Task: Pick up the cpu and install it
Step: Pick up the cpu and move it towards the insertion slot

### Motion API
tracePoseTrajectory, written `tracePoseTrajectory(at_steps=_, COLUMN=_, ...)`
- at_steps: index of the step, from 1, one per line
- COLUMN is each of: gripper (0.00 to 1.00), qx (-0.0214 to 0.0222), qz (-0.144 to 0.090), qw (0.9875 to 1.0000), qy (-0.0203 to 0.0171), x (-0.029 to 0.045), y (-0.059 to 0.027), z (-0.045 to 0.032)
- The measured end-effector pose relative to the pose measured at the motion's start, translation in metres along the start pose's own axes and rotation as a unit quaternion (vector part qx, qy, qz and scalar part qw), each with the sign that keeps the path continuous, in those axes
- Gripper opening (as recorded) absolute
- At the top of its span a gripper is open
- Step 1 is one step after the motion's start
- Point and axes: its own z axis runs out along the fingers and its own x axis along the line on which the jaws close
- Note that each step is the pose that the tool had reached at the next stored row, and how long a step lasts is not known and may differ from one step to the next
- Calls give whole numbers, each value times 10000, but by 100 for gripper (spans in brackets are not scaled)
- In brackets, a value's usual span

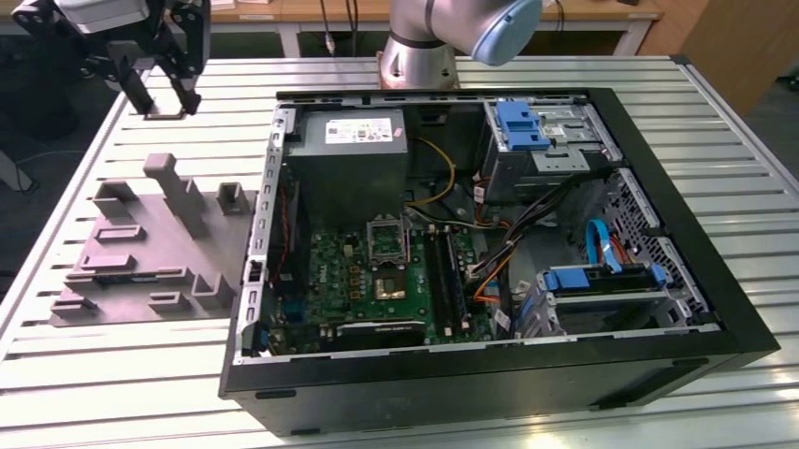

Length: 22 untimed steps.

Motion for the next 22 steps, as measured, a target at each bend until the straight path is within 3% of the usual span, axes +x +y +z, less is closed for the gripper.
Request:
tracePoseTrajectory(at_steps=16, gripper=47, qx=0, qz=-1, qw=10000, qy=0, x=-59, y=2, z=3)
tracePoseTrajectory(at_steps=22, gripper=47, qx=0, qz=0, qw=10000, qy=0, x=-116, y=5, z=4)
